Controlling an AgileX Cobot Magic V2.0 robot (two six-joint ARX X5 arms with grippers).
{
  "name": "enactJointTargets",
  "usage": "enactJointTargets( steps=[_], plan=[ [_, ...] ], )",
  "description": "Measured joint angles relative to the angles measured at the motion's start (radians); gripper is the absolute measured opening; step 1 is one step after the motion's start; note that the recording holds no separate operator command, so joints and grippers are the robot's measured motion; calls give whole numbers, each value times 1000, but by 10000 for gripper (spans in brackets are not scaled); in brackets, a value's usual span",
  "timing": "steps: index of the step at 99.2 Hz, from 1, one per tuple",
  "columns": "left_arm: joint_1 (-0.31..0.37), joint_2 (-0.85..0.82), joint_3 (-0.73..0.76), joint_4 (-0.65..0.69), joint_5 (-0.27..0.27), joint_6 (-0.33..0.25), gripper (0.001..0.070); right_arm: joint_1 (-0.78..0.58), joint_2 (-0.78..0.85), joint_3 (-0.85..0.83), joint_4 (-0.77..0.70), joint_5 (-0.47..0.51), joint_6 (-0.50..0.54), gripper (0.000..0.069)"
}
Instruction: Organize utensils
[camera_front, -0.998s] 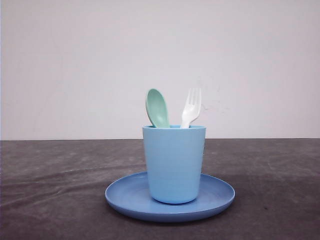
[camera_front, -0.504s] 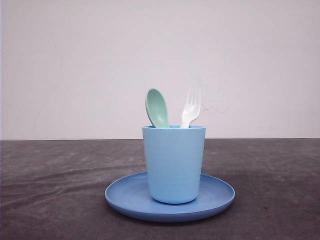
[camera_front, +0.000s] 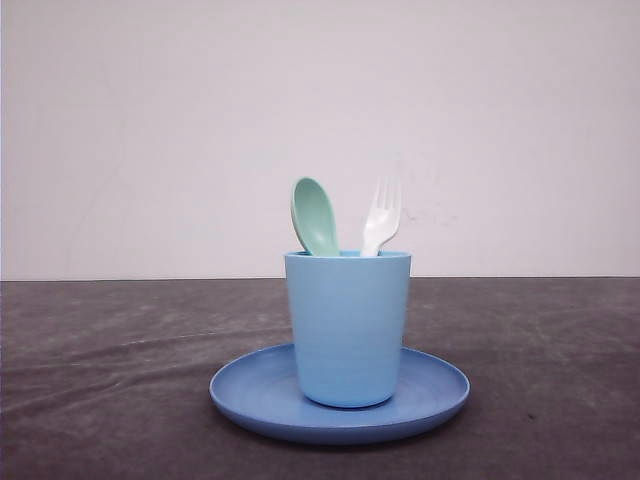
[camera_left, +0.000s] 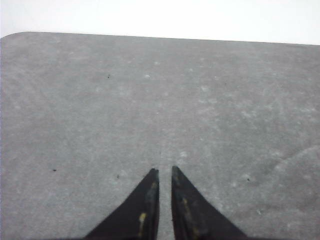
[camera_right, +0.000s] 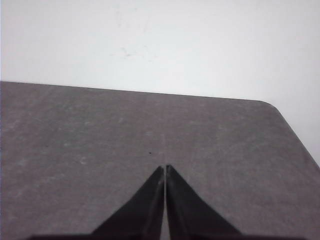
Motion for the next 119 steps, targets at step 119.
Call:
enactJointTargets(
  steps=[119],
  plan=[
    [0,0,0,0,0,0,18,-106,-418,-468,24,-5,-34,4]
  ],
)
